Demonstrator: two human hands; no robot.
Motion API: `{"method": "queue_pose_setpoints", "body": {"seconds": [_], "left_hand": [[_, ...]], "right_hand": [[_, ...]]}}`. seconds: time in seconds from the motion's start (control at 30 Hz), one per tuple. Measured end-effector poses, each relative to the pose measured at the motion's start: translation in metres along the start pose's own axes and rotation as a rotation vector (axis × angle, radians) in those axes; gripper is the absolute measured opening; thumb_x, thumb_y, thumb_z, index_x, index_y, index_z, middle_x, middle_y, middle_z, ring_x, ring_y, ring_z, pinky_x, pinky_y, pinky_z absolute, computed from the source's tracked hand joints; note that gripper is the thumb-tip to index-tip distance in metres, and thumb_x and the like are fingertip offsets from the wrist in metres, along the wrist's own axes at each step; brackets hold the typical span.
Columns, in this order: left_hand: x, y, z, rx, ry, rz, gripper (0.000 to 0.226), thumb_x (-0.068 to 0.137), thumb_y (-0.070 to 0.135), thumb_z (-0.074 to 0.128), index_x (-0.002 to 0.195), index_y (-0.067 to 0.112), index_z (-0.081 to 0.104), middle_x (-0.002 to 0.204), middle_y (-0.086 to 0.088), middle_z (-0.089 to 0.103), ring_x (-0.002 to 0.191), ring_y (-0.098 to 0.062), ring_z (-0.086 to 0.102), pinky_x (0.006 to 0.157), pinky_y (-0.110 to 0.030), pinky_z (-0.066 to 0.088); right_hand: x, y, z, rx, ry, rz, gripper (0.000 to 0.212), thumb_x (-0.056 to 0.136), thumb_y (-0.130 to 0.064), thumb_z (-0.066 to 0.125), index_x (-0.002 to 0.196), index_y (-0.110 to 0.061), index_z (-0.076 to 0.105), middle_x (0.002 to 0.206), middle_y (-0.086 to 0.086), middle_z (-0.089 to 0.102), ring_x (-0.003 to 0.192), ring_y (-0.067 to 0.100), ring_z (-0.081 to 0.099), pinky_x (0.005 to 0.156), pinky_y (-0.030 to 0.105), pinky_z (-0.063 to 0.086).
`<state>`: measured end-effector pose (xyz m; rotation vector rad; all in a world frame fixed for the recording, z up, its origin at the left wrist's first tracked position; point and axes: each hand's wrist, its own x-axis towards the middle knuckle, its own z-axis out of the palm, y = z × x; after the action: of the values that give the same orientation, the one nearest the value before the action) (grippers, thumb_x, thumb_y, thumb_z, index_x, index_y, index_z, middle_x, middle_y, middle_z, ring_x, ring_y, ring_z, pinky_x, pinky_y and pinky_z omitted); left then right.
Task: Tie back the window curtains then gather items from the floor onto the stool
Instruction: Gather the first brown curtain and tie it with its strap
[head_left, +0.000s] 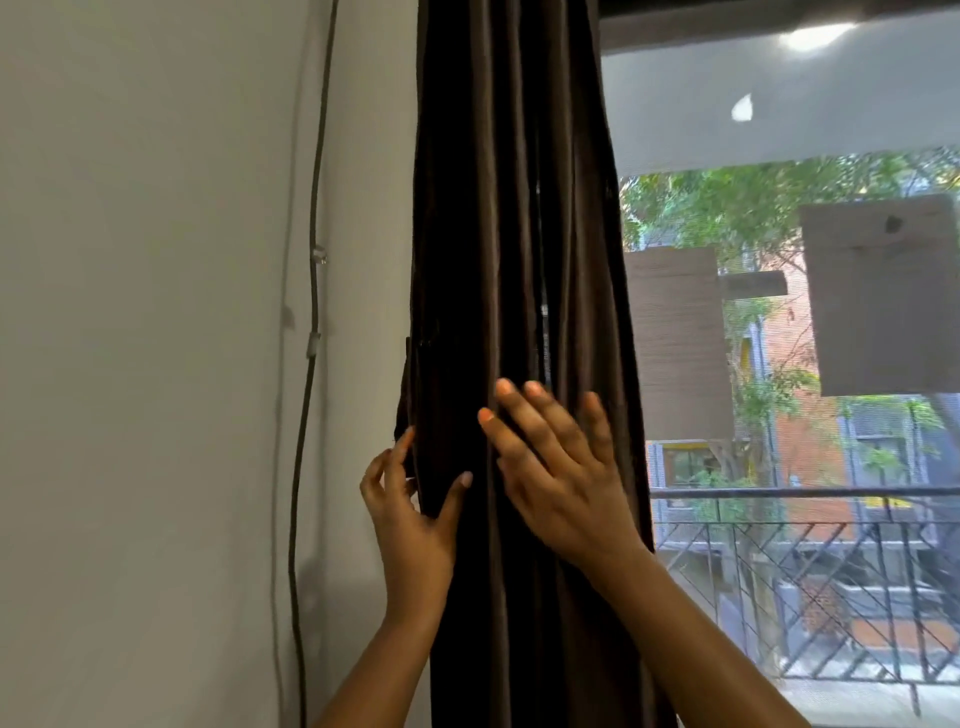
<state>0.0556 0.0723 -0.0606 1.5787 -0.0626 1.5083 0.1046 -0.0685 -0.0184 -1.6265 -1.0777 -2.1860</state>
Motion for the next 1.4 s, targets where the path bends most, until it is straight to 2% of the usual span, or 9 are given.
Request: {"method": "queue_pose_setpoints", "body": {"seconds": [0.1, 0.23, 0.33, 0.43, 0.6, 0.83, 1.03, 1.27, 1.4], "left_hand": [[0.003, 0.008, -0.005, -0.047, 0.067, 0.004, 0.065, 0.081, 0.02, 0.072, 0.137, 0.032, 0.043, 0.13, 0.005, 0.035, 0.098, -0.006, 0.059, 0.075, -0.008, 0.05], [0.007, 0.012, -0.011, 0.016, 0.09, -0.002, 0.029, 0.082, 0.023, 0.072, 0.106, 0.031, 0.059, 0.119, 0.005, 0.043, 0.081, -0.007, 0.064, 0.064, -0.008, 0.05], [0.015, 0.012, -0.014, 0.119, 0.059, 0.011, 0.019, 0.083, 0.023, 0.072, 0.099, 0.02, 0.062, 0.117, -0.002, 0.049, 0.075, -0.003, 0.06, 0.065, -0.003, 0.047], [0.029, 0.019, -0.012, 0.34, 0.02, 0.072, 0.029, 0.086, 0.034, 0.068, 0.103, 0.011, 0.067, 0.119, -0.001, 0.048, 0.073, 0.001, 0.053, 0.057, -0.004, 0.041], [0.063, 0.05, -0.001, 0.808, 0.084, 0.398, 0.03, 0.09, 0.042, 0.06, 0.103, 0.017, 0.07, 0.093, -0.005, 0.058, 0.085, -0.02, 0.055, 0.071, -0.03, 0.033], [0.065, 0.086, 0.003, 0.527, 0.041, 0.294, 0.02, 0.095, 0.03, 0.056, 0.105, 0.017, 0.067, 0.094, 0.002, 0.072, 0.079, -0.014, 0.067, 0.061, -0.013, 0.038], [0.051, 0.097, -0.002, 0.17, -0.064, 0.094, 0.015, 0.089, 0.022, 0.065, 0.103, 0.02, 0.06, 0.087, 0.004, 0.072, 0.072, -0.008, 0.068, 0.069, -0.033, 0.06], [0.029, 0.101, -0.01, -0.043, -0.134, -0.011, 0.024, 0.083, 0.017, 0.073, 0.106, 0.015, 0.07, 0.083, 0.004, 0.074, 0.075, -0.005, 0.071, 0.061, -0.019, 0.057], [0.014, 0.101, -0.011, -0.111, -0.112, 0.012, 0.017, 0.082, 0.017, 0.073, 0.099, 0.017, 0.073, 0.081, 0.009, 0.073, 0.074, -0.001, 0.07, 0.059, -0.014, 0.054]], "right_hand": [[0.018, -0.008, -0.003, 0.078, -0.147, -0.132, 0.04, 0.096, -0.042, 0.043, 0.13, -0.024, 0.054, 0.147, 0.005, 0.04, 0.139, 0.022, 0.031, 0.113, 0.052, 0.017], [0.027, -0.002, -0.002, 0.043, -0.272, -0.009, 0.038, 0.093, -0.044, 0.041, 0.089, -0.019, 0.069, 0.114, 0.002, 0.066, 0.12, 0.023, 0.053, 0.113, 0.049, 0.017], [0.018, 0.009, -0.003, -0.014, -0.221, 0.206, 0.028, 0.087, -0.032, 0.054, 0.107, -0.015, 0.064, 0.133, 0.01, 0.054, 0.124, 0.028, 0.046, 0.11, 0.048, 0.026], [0.016, 0.013, -0.01, -0.013, -0.204, 0.434, 0.058, 0.081, -0.031, 0.064, 0.133, -0.014, 0.046, 0.145, 0.015, 0.038, 0.131, 0.032, 0.037, 0.104, 0.046, 0.037], [0.026, 0.014, -0.011, -0.016, -0.216, 0.581, 0.082, 0.08, -0.035, 0.07, 0.146, -0.014, 0.026, 0.105, 0.006, 0.063, 0.102, 0.026, 0.057, 0.088, 0.044, 0.042], [0.018, 0.01, -0.011, 0.008, -0.062, 0.493, 0.027, 0.087, -0.027, 0.059, 0.111, -0.012, 0.06, 0.092, 0.005, 0.064, 0.082, 0.024, 0.059, 0.069, 0.034, 0.042], [0.024, -0.006, -0.026, 0.279, -0.073, 0.45, 0.023, 0.091, -0.018, 0.055, 0.112, -0.011, 0.062, 0.091, 0.003, 0.063, 0.075, 0.019, 0.06, 0.06, 0.036, 0.054], [0.03, -0.021, -0.043, 0.614, -0.015, 0.597, 0.029, 0.089, -0.013, 0.063, 0.118, -0.016, 0.066, 0.089, -0.008, 0.059, 0.073, 0.003, 0.057, 0.066, 0.012, 0.05], [0.027, -0.035, -0.047, 0.697, 0.007, 0.642, 0.033, 0.089, -0.008, 0.062, 0.12, -0.017, 0.064, 0.087, -0.008, 0.058, 0.077, 0.003, 0.058, 0.069, 0.013, 0.05]]}}
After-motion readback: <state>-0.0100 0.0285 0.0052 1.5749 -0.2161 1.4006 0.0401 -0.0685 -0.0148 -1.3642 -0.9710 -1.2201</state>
